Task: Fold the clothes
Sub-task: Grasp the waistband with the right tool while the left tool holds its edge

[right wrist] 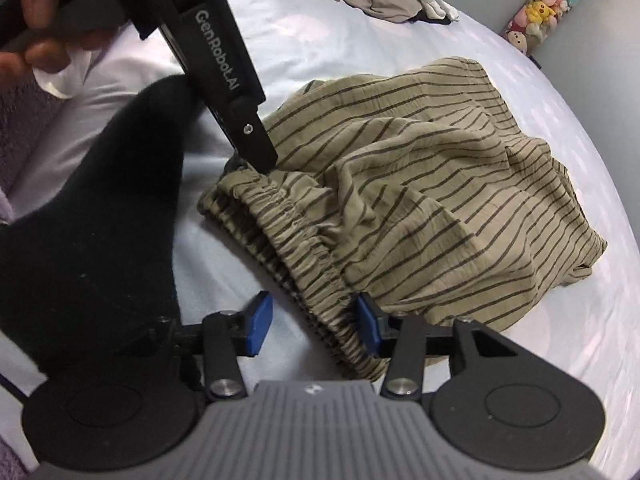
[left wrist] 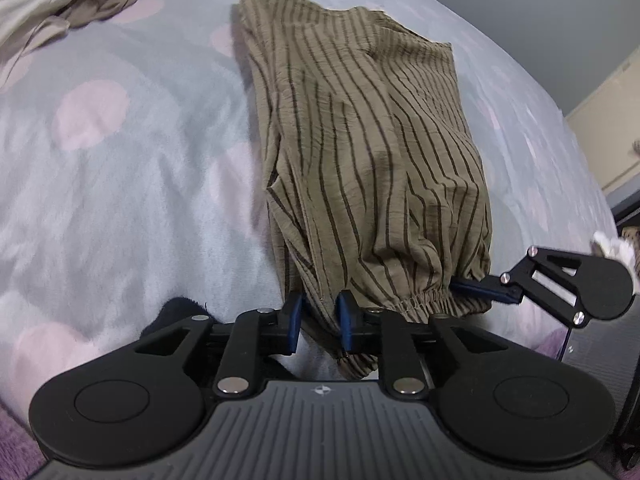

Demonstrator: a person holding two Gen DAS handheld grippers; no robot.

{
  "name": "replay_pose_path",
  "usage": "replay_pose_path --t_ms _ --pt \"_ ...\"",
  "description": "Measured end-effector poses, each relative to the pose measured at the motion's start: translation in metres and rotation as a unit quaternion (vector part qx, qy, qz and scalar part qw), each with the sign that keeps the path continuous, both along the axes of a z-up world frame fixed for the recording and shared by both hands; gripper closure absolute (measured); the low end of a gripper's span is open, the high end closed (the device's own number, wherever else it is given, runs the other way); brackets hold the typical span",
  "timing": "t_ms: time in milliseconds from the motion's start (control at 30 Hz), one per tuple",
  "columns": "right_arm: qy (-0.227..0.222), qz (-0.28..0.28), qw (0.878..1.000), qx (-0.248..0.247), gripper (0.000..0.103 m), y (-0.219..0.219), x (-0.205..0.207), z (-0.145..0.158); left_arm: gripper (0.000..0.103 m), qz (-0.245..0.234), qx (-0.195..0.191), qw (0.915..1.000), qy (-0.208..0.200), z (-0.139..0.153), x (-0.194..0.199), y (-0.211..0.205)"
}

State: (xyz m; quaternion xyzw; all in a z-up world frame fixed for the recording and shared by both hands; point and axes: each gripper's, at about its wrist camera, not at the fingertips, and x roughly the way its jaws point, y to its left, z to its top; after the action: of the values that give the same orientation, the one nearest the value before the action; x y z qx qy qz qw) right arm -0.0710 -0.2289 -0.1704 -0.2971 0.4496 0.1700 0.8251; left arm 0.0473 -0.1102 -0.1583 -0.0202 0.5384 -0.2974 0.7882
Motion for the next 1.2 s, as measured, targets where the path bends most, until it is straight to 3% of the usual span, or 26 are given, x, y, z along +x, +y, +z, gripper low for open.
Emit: replay_pose_path --t_ms 267,367,433,533,767,967,1100,1200 --pt "-0.002 -0.005 1.000 -0.001 0.052 0.000 -0.006 -0.001 0.075 0.002 -0.004 0.9997 -0.023 0.010 -0.005 -0.004" --pt "-0.001 -0.009 1.000 0.005 0.050 -0.003 -0.005 -0.002 0.075 -0.038 -0.033 0.9967 -0.063 0.026 -0.012 -0.006" --pt "-0.001 -0.012 1.000 0.009 0.050 -0.004 -0.006 -0.001 0.072 -0.084 -0.023 0.9901 -0.110 0.038 -0.020 -0.011" --pt "0.000 -0.014 1.000 0.014 0.049 -0.004 -0.006 -0.002 0.053 -0.152 -0.006 0.9752 -0.161 0.049 -0.033 -0.019" --pt "0.011 -0.028 0.999 0.035 0.044 -0.011 0.002 -0.002 0.053 -0.277 0.017 0.9433 -0.182 0.043 -0.048 -0.036" --pt "0.001 -0.020 0.999 0.025 0.047 -0.008 -0.003 -0.004 0.053 -0.325 0.031 0.9252 -0.194 0.033 -0.048 -0.042" --pt "-0.013 -0.023 0.999 0.025 0.059 -0.009 -0.004 -0.003 0.052 -0.343 0.024 0.9168 -0.203 0.035 -0.048 -0.039" --pt "-0.013 -0.052 0.997 0.059 0.068 -0.021 0.000 0.001 0.049 -0.358 0.022 0.9087 -0.213 0.037 -0.049 -0.037"
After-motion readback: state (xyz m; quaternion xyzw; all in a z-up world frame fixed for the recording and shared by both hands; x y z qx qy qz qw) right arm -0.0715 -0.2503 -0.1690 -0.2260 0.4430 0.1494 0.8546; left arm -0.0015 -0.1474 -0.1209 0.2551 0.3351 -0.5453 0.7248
